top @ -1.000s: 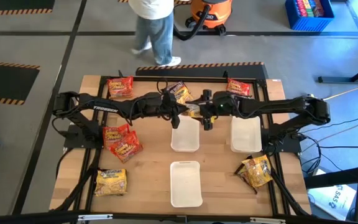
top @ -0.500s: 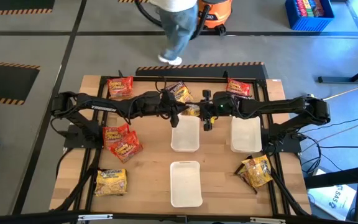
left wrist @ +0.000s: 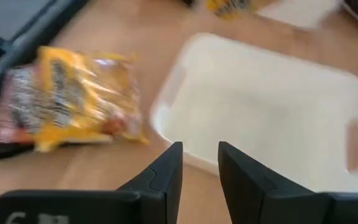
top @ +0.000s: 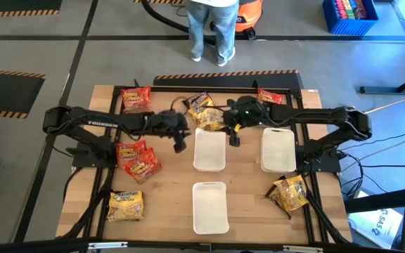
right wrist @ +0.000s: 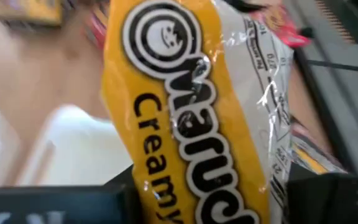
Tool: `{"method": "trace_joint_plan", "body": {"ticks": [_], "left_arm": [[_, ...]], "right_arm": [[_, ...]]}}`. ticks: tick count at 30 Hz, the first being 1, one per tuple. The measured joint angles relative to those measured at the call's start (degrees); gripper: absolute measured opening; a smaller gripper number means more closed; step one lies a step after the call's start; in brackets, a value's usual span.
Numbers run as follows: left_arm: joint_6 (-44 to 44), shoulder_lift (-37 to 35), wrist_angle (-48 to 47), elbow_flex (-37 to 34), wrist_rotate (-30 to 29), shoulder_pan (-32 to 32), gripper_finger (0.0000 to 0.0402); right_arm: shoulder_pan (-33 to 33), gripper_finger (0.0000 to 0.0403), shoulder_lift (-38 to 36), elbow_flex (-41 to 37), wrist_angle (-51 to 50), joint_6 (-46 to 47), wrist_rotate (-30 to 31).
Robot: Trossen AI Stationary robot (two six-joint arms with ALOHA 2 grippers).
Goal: Sort Maruchan noodles
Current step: Put the top left yellow noodle pack in the top left white bin
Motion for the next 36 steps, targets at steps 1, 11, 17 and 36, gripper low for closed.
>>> {"method": "trace_joint_plan", "body": {"ticks": [1,11,17,36], "left_arm": [[-0.1,0.2,2.4,-1.2,-0.1,-1.0,0.0095],[-1.1,0.3,33.2,-16.8,-4.1,-8.5,0.0095],[-2.4,0.3,43.6,-22.4,-3.8,-9.9,0.0095],[-2.4,0.3,44.4,-22.2,-4.1,-11.0,0.0095]], "right_arm": [[0.0,0.0128,0.7,1.3,-2.5,1.1,-0.9],[0.5,0.0132,13.6,19.2,-21.9,6.8,-1.1],[0.5,0.0133,20.2,24.5,-27.7,9.1,-1.2],[0.4,0.0133,27.4,24.8,-30.1,9.3,4.4]]}}
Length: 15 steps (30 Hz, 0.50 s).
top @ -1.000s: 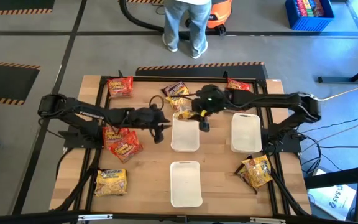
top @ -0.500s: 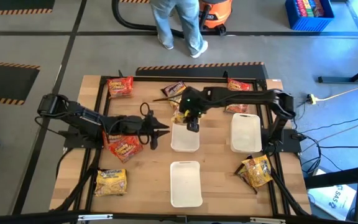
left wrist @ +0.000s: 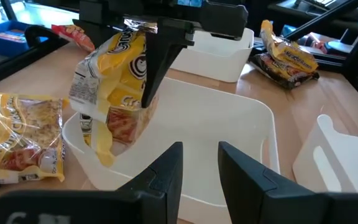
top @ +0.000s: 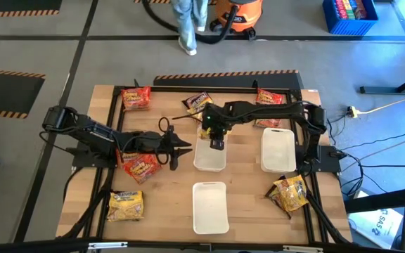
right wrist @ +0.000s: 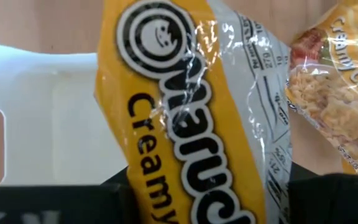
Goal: Sort Maruchan noodles
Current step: Put the top left yellow noodle pack in the top left white bin
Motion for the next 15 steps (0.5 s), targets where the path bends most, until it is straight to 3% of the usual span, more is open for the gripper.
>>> {"method": "trace_joint_plan", "body": {"ticks": [15], "left_arm": [[0.4,0.0,0.0,0.1,-0.2,0.2,0.0095]], "right_arm": [[0.0,0.0134,4.7,0.0,-1.5,0.2,-0.6]]}}
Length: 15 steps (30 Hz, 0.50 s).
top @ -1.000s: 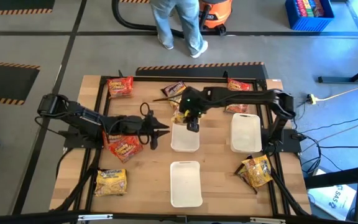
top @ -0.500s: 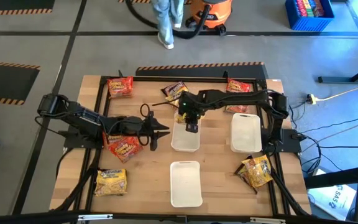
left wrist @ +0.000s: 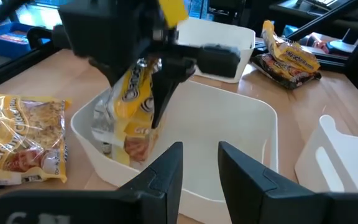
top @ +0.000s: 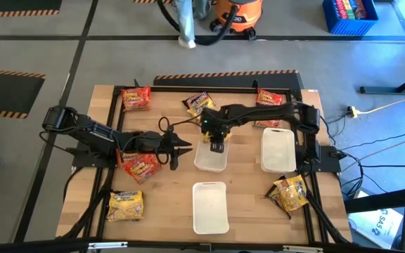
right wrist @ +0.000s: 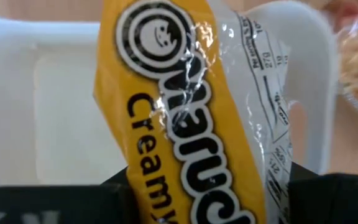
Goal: Sort Maruchan noodles
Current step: Put the top left yellow noodle pack in the top left white bin
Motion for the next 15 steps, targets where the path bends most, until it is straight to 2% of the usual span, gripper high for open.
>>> {"method": "trace_joint_plan", "body": {"ticks": [11,15], "left_arm": [[0.0,0.0,0.0,0.0,0.2,0.0,0.0094],[0.0,0.0,0.0,0.0,0.2,0.0,0.0094]], "right_arm": [[0.0,0.0135,0.8,0.0,0.2,1.3,3.5],[0.0,0.0158,0.8,0.0,0.4,2.0,3.1]]}}
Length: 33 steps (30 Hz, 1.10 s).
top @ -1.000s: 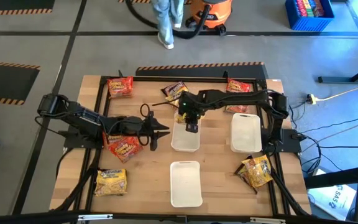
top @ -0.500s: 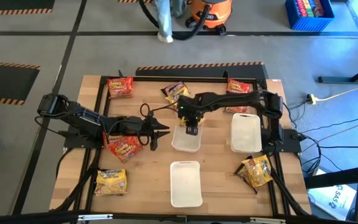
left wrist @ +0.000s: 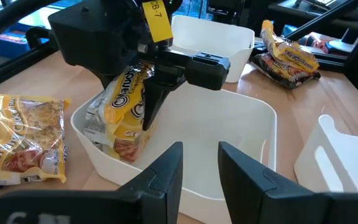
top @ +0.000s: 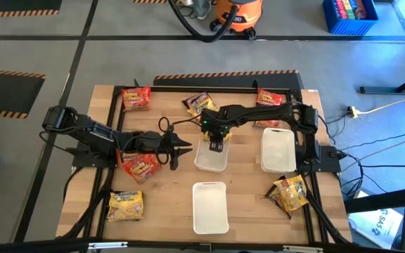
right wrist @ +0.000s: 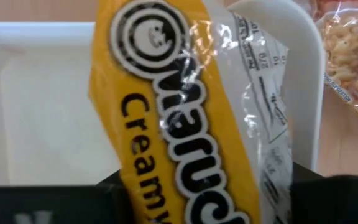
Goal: Sort Maruchan noodles
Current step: Put the top left yellow noodle pack in the top left white bin
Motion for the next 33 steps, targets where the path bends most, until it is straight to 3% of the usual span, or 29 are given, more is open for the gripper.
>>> {"method": "trace_joint_plan", "body": {"ticks": [6,11,22,33], "left_arm": [[0.0,0.0,0.0,0.0,0.1,0.0,0.0094],[0.0,0.0,0.0,0.0,1.1,0.0,0.0094],[-0.3,0.0,0.0,0.0,1.3,0.0,0.0095],[-0.3,0.0,0.0,0.0,1.2,0.0,0.0095]], "right_arm": [[0.0,0.0228,0.0,0.0,-0.2,0.4,0.0],[0.0,0.0260,-0.4,2.6,-3.1,0.7,-1.0],[0.0,0.0246,-0.5,5.3,-5.5,2.0,5.5],[0.0,0.0241,-4.1,5.3,-7.0,-1.4,2.8]]}}
